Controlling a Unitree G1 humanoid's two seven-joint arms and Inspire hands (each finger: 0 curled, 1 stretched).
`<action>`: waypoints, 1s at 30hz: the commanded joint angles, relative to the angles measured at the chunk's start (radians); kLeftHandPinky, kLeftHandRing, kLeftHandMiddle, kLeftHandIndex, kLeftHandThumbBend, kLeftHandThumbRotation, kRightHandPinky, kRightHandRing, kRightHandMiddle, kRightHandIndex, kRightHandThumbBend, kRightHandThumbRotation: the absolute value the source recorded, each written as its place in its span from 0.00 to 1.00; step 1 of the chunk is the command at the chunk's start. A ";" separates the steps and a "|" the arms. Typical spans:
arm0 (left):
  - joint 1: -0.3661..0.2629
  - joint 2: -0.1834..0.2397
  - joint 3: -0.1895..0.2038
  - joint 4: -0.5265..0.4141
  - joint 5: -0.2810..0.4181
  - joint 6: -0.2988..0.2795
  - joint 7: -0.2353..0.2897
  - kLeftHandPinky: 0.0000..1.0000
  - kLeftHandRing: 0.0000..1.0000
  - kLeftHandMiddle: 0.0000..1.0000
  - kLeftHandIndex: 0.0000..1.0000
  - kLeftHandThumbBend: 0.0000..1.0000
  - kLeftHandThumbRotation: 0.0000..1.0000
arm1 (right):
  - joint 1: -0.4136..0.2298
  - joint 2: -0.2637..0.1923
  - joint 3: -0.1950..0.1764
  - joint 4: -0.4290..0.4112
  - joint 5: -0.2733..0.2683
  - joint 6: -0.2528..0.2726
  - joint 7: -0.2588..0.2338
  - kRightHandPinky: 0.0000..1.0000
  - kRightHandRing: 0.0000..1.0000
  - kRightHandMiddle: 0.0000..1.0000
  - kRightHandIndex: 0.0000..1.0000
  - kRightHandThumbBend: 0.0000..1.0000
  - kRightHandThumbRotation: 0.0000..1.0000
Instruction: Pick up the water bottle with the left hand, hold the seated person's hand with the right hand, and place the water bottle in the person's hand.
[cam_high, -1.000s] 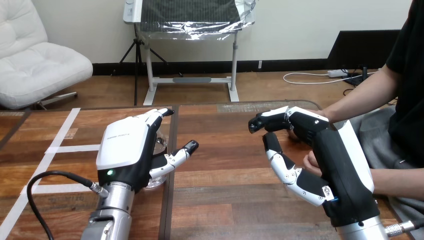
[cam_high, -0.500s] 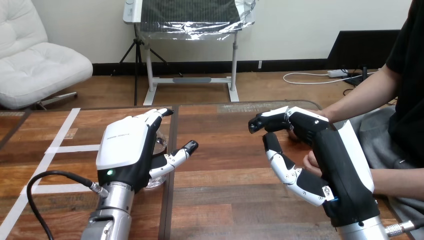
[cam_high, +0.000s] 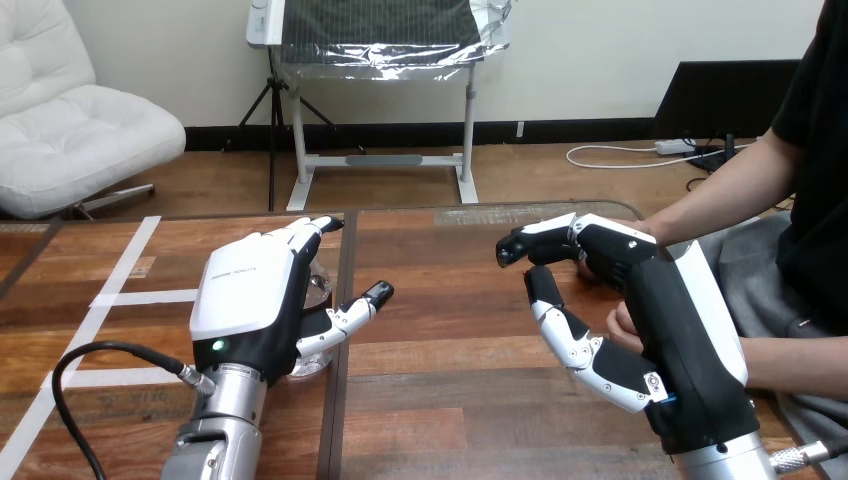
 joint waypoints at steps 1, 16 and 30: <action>-0.030 -0.005 0.002 0.041 0.013 0.002 -0.006 0.86 0.83 0.85 0.84 0.59 0.84 | -0.051 -0.011 -0.011 -0.017 0.013 0.000 0.005 0.65 0.71 0.65 0.56 0.22 0.00; -0.040 -0.002 -0.004 0.052 0.029 0.005 0.014 0.87 0.86 0.87 0.86 0.60 0.87 | -0.051 -0.012 -0.014 -0.017 0.012 -0.003 0.007 0.65 0.71 0.65 0.56 0.23 0.00; -0.052 -0.009 -0.007 0.069 0.067 0.032 0.042 0.98 0.97 0.98 0.94 0.62 0.91 | -0.053 -0.012 -0.015 -0.015 0.014 0.000 0.010 0.65 0.71 0.64 0.56 0.23 0.00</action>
